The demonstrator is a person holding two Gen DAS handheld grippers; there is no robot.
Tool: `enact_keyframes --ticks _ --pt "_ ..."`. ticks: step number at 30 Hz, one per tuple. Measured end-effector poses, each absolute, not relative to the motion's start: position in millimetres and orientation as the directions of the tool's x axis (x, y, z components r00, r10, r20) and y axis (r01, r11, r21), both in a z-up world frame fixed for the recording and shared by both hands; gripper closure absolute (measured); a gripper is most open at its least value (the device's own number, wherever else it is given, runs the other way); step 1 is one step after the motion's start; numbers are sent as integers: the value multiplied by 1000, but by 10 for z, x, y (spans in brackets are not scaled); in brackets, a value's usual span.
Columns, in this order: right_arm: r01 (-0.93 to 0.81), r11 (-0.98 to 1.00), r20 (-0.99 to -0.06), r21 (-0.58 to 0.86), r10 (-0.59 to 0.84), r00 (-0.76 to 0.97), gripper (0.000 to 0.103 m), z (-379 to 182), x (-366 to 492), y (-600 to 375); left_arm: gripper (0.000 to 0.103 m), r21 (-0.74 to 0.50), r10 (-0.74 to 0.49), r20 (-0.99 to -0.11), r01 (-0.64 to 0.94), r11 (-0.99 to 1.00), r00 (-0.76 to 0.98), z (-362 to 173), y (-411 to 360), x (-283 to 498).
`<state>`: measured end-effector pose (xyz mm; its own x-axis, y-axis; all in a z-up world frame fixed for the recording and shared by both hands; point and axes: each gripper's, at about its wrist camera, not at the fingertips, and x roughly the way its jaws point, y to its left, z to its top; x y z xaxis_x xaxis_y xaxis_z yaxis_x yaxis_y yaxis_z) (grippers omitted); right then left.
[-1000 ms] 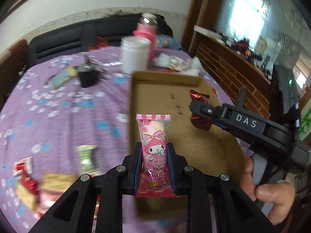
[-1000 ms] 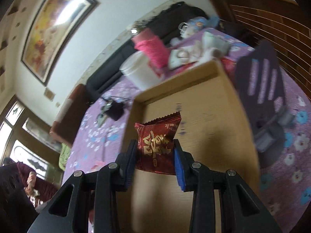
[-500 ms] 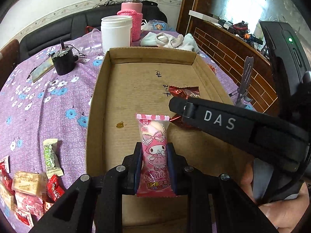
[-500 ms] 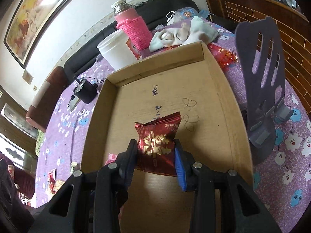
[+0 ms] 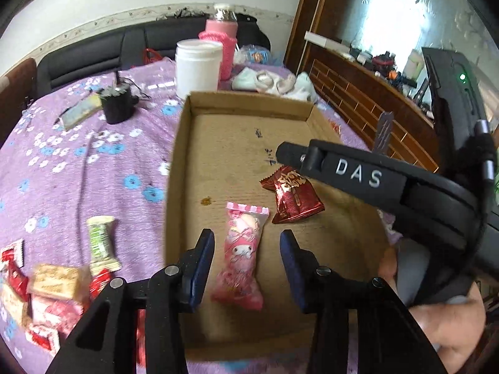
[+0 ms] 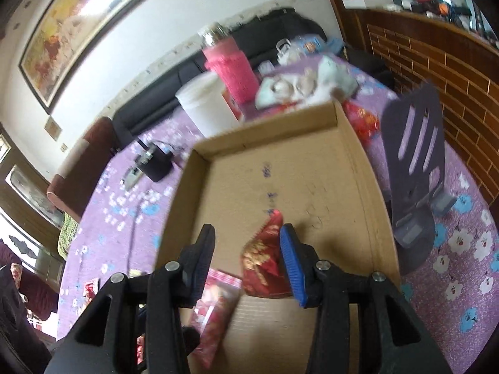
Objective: Organize snacks
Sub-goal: 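Carry both snacks into the cardboard tray and open both grippers, then grasp a green-wrapped candy with the left gripper while the right gripper grasps a red stick packet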
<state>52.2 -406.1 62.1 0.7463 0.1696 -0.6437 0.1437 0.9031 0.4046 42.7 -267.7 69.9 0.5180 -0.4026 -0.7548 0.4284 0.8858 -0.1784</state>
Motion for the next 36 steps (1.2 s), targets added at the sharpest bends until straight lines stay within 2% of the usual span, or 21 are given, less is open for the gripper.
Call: enact_keyframes --ticks 8,12,15,22,25,28,31,32,33,34,36 --pt "-5 913 -564 409 257 785 61 801 372 -3697 57 -219 -431 -713 408 886 553 896 -2057 77" --pt "-128 907 -545 401 349 762 61 855 291 -3328 57 -220 -414 -697 375 901 586 981 -1573 -84" --pt "-217 902 -553 372 404 729 61 850 230 -3010 57 -224 -400 -689 346 911 605 1018 -1190 -212" --pt "-380 849 -602 367 528 599 60 708 114 -2414 39 -168 -357 -708 345 923 610 862 -550 -538" --pt "-397 851 -616 344 524 588 60 683 89 -2319 39 -116 -323 -736 360 926 595 685 -451 -665" --pt "-407 842 -623 354 537 569 60 644 79 -2292 39 -118 -348 -747 402 908 566 532 -445 -777" --pt "-422 830 -622 365 554 553 60 631 57 -2277 39 -59 -332 -757 447 892 563 414 -523 -842" --pt "-425 829 -623 364 556 551 60 627 53 -2264 39 -47 -327 -763 457 888 558 393 -553 -841" --pt "-428 828 -624 363 557 548 60 638 41 -2265 45 -22 -312 -770 465 885 557 363 -585 -844" --pt "-432 826 -624 362 559 546 60 636 33 -2254 58 -9 -304 -773 470 882 556 343 -598 -832" --pt "-437 825 -623 359 560 545 60 639 16 -2236 65 -24 -313 -784 477 878 536 316 -580 -815"
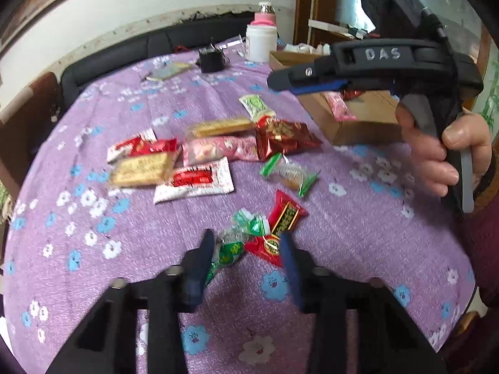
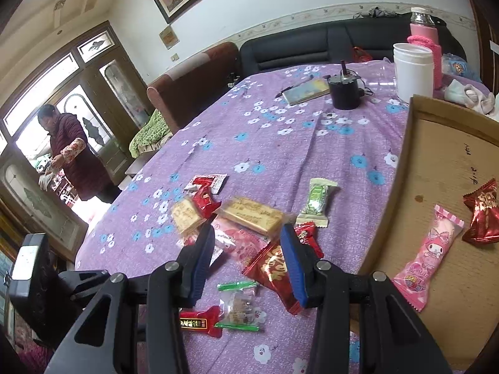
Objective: Organize snacks
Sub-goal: 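Grasp a green-wrapped candy with the left gripper while the right gripper grasps a red stick packet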
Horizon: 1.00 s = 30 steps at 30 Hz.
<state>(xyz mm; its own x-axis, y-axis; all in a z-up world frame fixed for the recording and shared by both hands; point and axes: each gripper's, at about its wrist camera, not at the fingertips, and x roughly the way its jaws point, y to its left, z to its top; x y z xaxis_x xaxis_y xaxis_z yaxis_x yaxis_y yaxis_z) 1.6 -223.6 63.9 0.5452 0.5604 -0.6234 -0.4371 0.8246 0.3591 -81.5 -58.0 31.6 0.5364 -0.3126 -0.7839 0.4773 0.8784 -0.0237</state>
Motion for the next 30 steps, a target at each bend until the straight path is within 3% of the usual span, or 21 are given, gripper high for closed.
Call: enact_keyframes --ticks 5,12,16,23,26,30 --pt "-452 817 -622 358 570 536 60 642 2 -2207 65 -89 -373 -768 490 867 521 366 -387 -760" --pt "-504 786 -631 357 601 490 60 602 -21 -2083 65 -29 -325 -798 507 862 507 226 -497 -627" --pt "-554 745 -641 372 638 427 59 538 -57 -1972 81 -16 -264 -803 424 906 534 158 -457 -521" --pt "-631 628 -669 455 709 223 57 289 -116 -1682 81 -31 -148 -795 205 978 588 157 -97 -415" --pt "-701 576 -696 421 700 157 55 278 -248 -1548 81 -72 -164 -792 178 981 588 149 -1 -401" --pt "-818 493 -745 298 656 124 44 354 -529 -1425 81 -66 -158 -792 175 982 589 142 12 -420"
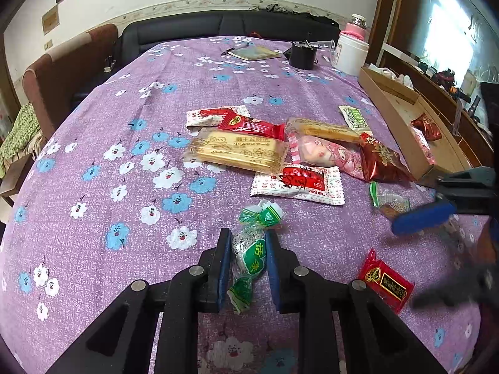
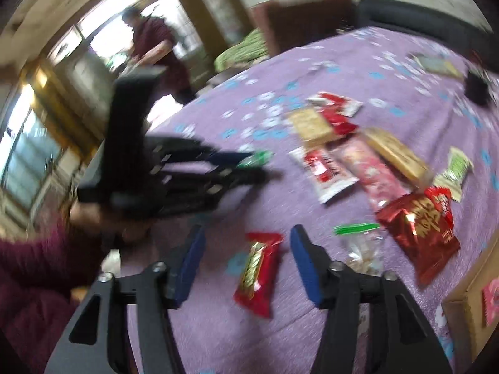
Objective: Organize snacks
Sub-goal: 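Grasp a green-wrapped candy with the left gripper while the right gripper grasps a red stick packet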
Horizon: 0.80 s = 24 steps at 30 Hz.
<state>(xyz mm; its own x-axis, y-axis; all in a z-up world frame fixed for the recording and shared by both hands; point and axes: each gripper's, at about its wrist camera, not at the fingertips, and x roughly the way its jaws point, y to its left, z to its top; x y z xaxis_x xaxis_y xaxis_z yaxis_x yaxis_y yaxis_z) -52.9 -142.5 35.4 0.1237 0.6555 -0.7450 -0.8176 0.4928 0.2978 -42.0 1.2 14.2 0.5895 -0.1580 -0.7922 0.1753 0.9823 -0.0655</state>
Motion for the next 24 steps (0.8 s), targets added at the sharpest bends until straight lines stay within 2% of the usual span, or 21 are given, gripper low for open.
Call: enact_keyframes --ticks 4,5,6,7,8,14,20,24 --pt "-871 449 -815 199 570 107 44 251 -720 -1328 81 -46 -143 -794 176 983 591 144 -2 -426" --pt "-872 455 -829 181 547 113 49 206 -727 -1295 81 -37 -137 -795 177 984 592 144 -15 -427" --pt "-874 458 -841 163 528 119 57 157 -771 -1248 81 -26 -128 -795 177 984 593 144 -31 -428" --pt "-878 461 -858 127 495 136 72 99 -794 -1206 81 -18 -122 -795 177 984 594 143 -50 -426" --pt "-879 468 -860 90 482 168 83 84 -814 -1192 81 -9 -111 -795 172 985 596 143 -60 -430" --pt "-830 545 -803 117 544 244 84 243 -644 -1361 81 24 -52 -760 109 994 648 232 -54 -454" --pt "-713 667 -711 216 608 353 84 420 -340 -1701 81 14 -62 -736 107 994 674 347 -88 -464" --pt "-670 699 -683 249 617 390 84 502 -205 -1786 81 18 -69 -732 120 993 678 397 -152 -458"
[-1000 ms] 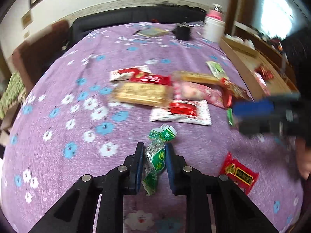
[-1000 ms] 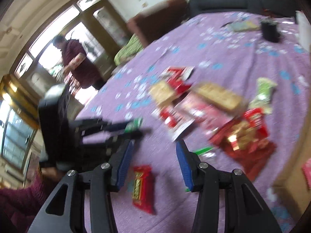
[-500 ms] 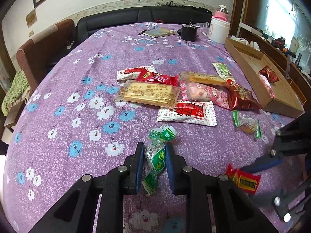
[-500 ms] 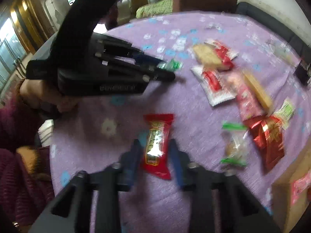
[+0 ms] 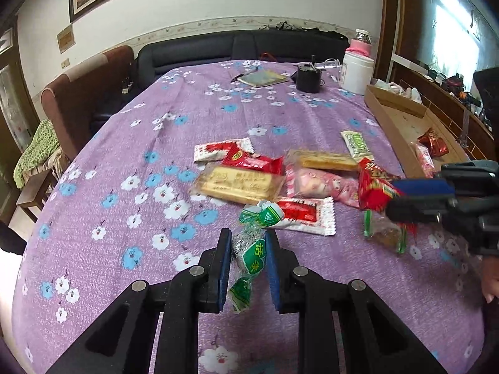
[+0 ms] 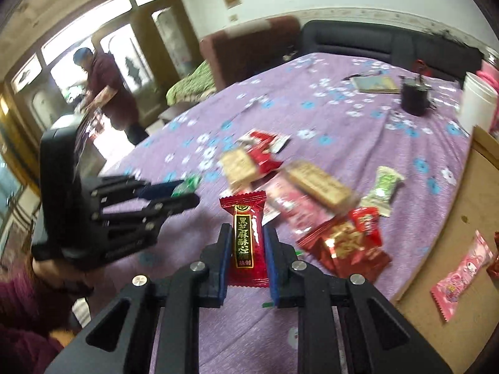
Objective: Organize snacks
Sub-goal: 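Grasp a green-wrapped candy with the left gripper while the right gripper grasps a red stick packet, then carry both snacks over the tray and release them inside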
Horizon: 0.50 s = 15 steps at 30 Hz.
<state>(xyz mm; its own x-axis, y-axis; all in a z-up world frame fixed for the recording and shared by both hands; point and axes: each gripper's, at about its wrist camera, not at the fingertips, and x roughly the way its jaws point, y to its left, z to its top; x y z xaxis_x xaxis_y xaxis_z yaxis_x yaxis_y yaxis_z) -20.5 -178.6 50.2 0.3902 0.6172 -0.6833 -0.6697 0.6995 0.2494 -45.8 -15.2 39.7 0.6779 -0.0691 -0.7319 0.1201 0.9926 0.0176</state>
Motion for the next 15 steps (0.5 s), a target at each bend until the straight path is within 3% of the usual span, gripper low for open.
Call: enact_keyframes --ticks 15 --pt "-598 735 -657 320 627 419 84 557 -107 -1982 82 30 -93 -724 166 986 684 516 -375 -416"
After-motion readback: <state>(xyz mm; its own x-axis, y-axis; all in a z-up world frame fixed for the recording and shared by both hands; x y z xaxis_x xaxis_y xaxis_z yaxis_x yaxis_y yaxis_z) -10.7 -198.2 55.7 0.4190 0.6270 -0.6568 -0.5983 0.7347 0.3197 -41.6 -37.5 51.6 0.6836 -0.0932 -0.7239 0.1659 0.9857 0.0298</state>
